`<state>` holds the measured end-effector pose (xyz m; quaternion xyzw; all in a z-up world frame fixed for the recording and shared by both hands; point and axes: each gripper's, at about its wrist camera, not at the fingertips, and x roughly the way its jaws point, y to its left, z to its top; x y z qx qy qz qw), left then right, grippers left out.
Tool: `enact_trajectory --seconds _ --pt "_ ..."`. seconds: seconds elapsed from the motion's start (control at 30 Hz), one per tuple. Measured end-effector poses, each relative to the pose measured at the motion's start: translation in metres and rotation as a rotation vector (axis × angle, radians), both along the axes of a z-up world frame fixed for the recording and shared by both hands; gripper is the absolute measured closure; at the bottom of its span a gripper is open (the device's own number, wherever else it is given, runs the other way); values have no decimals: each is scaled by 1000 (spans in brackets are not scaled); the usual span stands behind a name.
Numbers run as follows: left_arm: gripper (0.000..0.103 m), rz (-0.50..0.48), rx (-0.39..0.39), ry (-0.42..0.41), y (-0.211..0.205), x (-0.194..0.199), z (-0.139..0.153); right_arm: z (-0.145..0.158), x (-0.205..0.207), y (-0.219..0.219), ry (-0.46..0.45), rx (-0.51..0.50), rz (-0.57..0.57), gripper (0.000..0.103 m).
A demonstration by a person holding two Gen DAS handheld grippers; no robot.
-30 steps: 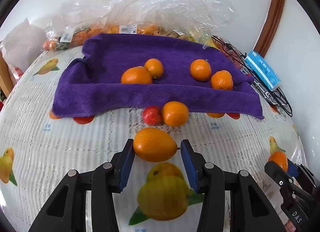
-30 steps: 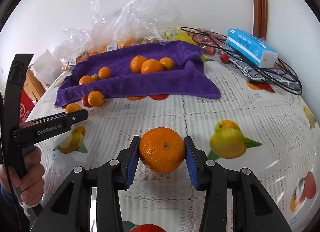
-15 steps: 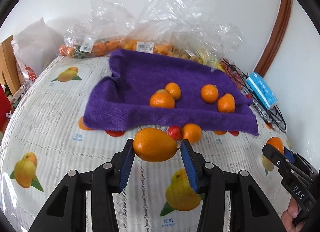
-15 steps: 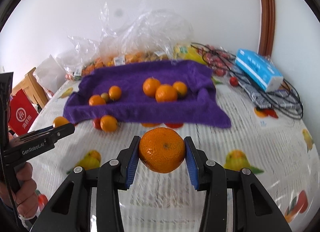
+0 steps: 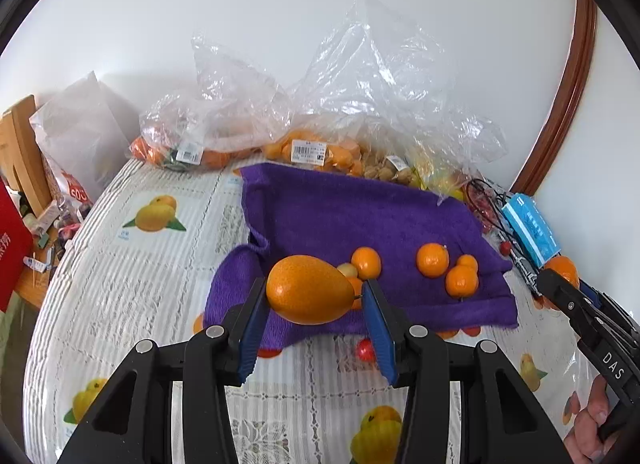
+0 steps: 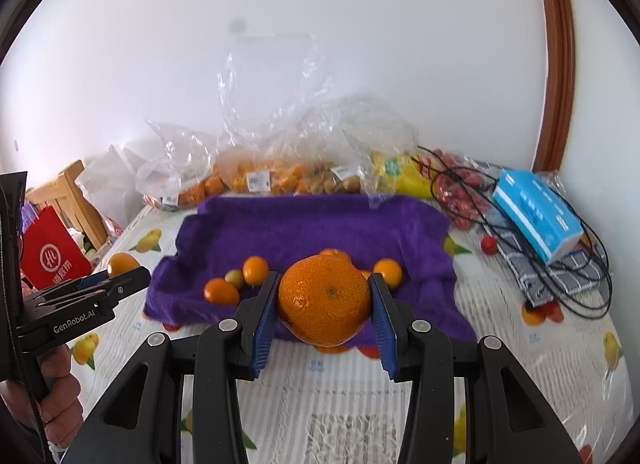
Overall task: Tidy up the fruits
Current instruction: 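Carry the oval orange over the towel with the left gripper while the right carries its orange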
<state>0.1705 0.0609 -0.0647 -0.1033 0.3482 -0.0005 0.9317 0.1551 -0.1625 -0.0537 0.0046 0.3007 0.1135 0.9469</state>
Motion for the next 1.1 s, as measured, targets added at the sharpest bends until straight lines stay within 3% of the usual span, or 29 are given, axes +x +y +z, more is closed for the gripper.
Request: enact_trajectory --seconds 0.53,1.1 --pt "59 -32 -16 1 -12 25 23 19 24 4 22 -15 5 60" --pt "59 10 24 -13 5 79 33 24 95 10 30 19 49 60"
